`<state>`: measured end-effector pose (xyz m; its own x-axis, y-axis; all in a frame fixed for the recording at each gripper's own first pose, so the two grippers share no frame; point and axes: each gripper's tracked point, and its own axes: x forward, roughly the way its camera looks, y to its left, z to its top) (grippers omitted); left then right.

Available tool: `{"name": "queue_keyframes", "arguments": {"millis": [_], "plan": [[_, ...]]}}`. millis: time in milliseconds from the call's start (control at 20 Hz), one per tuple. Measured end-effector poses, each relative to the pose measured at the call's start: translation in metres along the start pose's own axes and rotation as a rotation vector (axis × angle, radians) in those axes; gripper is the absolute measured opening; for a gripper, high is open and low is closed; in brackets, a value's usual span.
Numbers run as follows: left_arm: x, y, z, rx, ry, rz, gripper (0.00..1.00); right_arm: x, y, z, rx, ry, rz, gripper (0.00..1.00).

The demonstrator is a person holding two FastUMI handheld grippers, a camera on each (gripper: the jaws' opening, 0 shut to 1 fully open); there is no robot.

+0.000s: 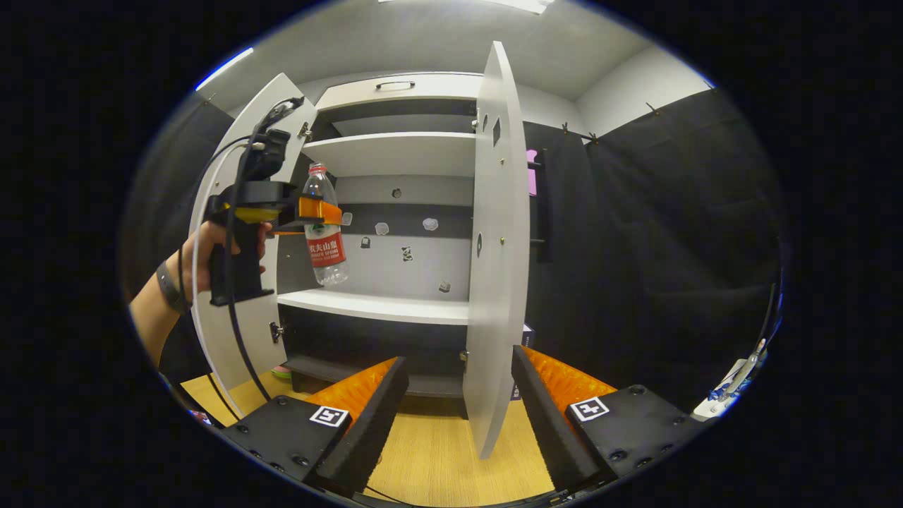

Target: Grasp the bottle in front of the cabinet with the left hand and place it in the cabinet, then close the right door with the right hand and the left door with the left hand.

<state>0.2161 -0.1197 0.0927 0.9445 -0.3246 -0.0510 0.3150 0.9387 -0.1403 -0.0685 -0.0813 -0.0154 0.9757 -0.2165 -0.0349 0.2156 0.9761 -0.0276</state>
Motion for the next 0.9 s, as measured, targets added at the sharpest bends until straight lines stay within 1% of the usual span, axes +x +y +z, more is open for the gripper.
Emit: {"name": "queue_keyframes", "arguments": {"millis": [50, 100, 200, 300, 400, 500, 700, 750, 900], "plan": [[0.023, 0.000, 0.002, -0.018, 0.020, -0.012, 0.71, -0.003, -0.008, -0.001, 0.011, 0.003, -0.020, 0.98], [0.047, 0.005, 0.000, -0.015, 0.045, 0.002, 0.71, -0.006, -0.017, -0.002, 0.020, 0.008, -0.043, 0.98], [0.090, 0.020, -0.010, 0.046, 0.085, 0.045, 0.71, -0.009, -0.037, -0.007, 0.027, 0.017, -0.098, 0.98], [0.122, 0.019, -0.038, 0.086, 0.164, 0.039, 0.71, -0.015, -0.057, -0.012, 0.024, 0.028, -0.157, 0.98], [0.138, 0.010, -0.070, 0.065, 0.265, 0.019, 0.71, -0.021, -0.076, -0.016, 0.031, 0.044, -0.211, 0.98], [0.149, 0.009, -0.099, 0.040, 0.328, 0.031, 0.71, -0.028, -0.088, -0.018, 0.046, 0.052, -0.251, 0.98], [0.152, 0.011, -0.125, -0.008, 0.375, 0.049, 0.71, -0.039, -0.109, -0.022, 0.048, 0.065, -0.322, 0.98], [0.156, 0.013, -0.123, -0.006, 0.349, 0.048, 0.73, -0.039, -0.111, -0.025, 0.049, 0.071, -0.329, 0.98], [0.154, 0.014, -0.124, 0.002, 0.349, 0.048, 0.75, -0.039, -0.109, -0.026, 0.051, 0.079, -0.324, 0.98]]}}
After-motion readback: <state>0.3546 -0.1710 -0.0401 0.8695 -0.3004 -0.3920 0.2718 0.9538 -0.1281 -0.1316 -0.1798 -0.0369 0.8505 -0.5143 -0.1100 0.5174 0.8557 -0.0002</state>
